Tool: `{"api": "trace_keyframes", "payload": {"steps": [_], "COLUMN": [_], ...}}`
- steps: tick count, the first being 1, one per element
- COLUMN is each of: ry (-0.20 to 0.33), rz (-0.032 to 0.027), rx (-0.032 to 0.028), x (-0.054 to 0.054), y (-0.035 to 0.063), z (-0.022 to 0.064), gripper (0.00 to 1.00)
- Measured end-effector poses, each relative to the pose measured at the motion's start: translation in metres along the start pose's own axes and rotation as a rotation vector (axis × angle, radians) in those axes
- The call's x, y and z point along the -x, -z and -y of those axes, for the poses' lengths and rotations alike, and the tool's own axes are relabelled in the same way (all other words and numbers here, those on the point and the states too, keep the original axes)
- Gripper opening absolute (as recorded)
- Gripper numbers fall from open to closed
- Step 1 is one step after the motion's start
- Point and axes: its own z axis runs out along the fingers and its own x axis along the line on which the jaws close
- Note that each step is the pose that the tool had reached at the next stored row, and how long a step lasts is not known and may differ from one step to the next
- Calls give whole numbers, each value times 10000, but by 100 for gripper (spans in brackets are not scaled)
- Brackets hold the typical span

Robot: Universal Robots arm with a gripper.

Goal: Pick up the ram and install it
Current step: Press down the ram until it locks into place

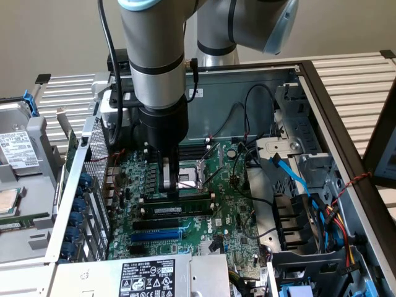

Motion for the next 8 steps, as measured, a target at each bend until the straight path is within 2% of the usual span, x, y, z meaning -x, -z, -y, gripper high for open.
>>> {"api": "trace_keyframes", "payload": {"steps": [8], "ry": [1], "rz": [3], "rx": [2], "x": [-1], "y": [5], "z": [0], "gripper": [11]}}
